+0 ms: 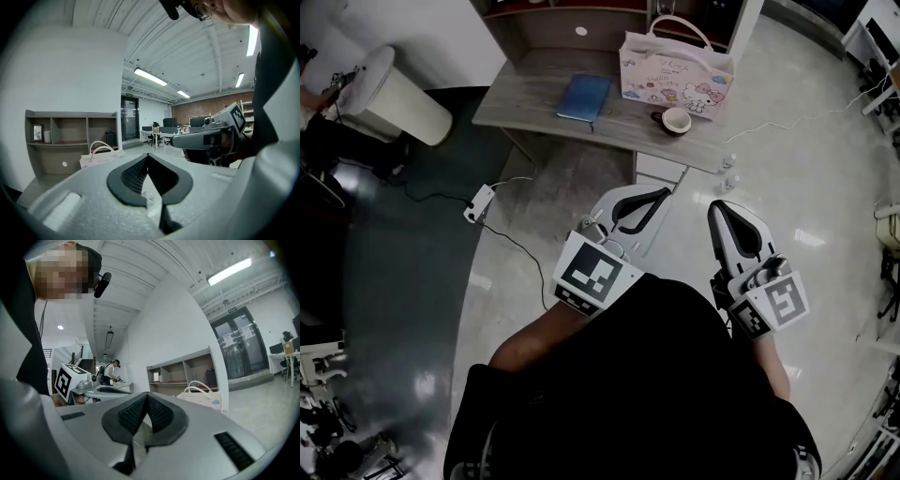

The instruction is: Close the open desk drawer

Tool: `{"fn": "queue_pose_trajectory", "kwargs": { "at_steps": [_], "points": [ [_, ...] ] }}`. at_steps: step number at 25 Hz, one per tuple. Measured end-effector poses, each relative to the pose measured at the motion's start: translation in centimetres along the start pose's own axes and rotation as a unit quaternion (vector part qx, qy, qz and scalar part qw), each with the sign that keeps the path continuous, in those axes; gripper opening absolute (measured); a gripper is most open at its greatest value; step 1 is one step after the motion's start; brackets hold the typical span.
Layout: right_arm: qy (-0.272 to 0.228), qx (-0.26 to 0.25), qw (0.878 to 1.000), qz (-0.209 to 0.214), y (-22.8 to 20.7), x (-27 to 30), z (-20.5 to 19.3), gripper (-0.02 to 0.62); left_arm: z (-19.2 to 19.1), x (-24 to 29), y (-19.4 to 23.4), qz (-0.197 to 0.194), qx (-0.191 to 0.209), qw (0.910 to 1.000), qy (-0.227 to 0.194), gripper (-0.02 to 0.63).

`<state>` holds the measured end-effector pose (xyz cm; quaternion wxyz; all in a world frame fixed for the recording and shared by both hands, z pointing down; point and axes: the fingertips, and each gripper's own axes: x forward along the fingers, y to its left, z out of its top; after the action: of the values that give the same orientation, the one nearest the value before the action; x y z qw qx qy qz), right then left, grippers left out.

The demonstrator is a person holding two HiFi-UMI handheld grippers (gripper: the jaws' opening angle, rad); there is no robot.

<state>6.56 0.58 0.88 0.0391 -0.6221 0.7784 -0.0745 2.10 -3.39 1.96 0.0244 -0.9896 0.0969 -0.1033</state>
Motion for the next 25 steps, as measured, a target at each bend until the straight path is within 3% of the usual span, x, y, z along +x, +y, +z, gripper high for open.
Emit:
{"fn": "queue_pose_trajectory", "kwargs": {
  "at_steps": [10, 15, 21, 25],
  "points": [
    [0.011, 0.004, 1.000, 0.017, -1.3, 0.1, 0.1, 0.012, 0.5, 1.6, -0.3, 0.006, -0.002, 1.0000, -0.003, 0.006],
    [0.013, 0.012, 1.000, 0.013, -1.8, -0.3, -0.4, 0.011, 0.3, 1.7, -0.1, 0.012, 0.010, 0.9999, 0.003, 0.006],
    [0.015, 0.011, 1.000, 0.002, -2.4, -1.3, -0.5, 0.011, 0.4, 2.4, -0.6, 0.007, -0.007, 0.9999, 0.001, 0.006],
    [0.013, 0.004, 1.000, -0.002, -2.9, -1.9, -0.4, 0.011, 0.2, 3.1, -1.4, -0.002, 0.008, 0.9999, 0.011, 0.006]
  ]
}}
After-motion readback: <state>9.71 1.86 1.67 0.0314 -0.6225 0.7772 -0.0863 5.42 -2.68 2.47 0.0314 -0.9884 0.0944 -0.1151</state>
